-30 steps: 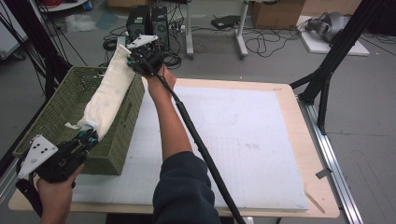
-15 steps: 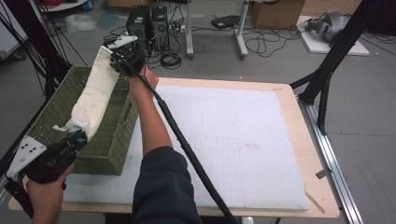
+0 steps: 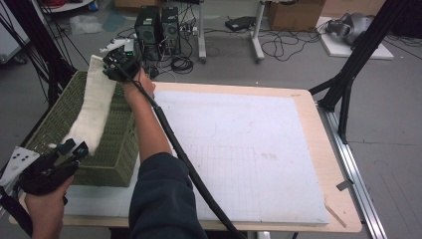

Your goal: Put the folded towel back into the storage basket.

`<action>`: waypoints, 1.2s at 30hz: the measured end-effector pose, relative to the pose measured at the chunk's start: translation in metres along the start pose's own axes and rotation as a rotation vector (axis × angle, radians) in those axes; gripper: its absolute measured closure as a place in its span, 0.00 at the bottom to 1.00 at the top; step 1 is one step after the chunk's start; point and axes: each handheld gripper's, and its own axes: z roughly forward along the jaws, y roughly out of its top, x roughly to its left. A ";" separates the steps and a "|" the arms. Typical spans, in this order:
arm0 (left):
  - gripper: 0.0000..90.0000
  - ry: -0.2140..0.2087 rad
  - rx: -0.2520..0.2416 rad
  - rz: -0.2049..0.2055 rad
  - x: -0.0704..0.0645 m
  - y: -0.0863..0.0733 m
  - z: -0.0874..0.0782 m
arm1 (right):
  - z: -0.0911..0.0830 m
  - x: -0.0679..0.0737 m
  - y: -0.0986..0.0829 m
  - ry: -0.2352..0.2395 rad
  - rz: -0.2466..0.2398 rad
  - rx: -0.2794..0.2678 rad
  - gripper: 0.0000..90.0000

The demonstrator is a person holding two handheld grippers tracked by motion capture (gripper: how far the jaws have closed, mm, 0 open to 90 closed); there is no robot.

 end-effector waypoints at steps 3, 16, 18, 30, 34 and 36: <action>0.49 0.009 -0.012 -0.013 0.002 0.001 -0.001 | -0.001 0.002 0.001 -0.007 0.000 -0.003 0.56; 0.47 -0.026 -0.033 -0.035 -0.001 0.004 -0.001 | -0.035 -0.010 0.000 -0.034 -0.013 -0.015 0.47; 0.46 -0.036 -0.034 -0.036 -0.003 0.005 0.000 | -0.043 -0.014 -0.003 -0.042 -0.011 -0.020 0.46; 0.40 -0.142 -0.035 -0.062 -0.014 0.011 0.009 | -0.111 -0.045 -0.032 -0.065 0.019 -0.020 0.44; 0.35 -0.179 -0.024 -0.057 -0.024 0.013 0.015 | -0.138 -0.056 -0.045 -0.075 0.037 -0.027 0.42; 0.34 -0.206 -0.016 -0.052 -0.031 0.014 0.018 | -0.152 -0.060 -0.051 -0.082 0.050 -0.033 0.42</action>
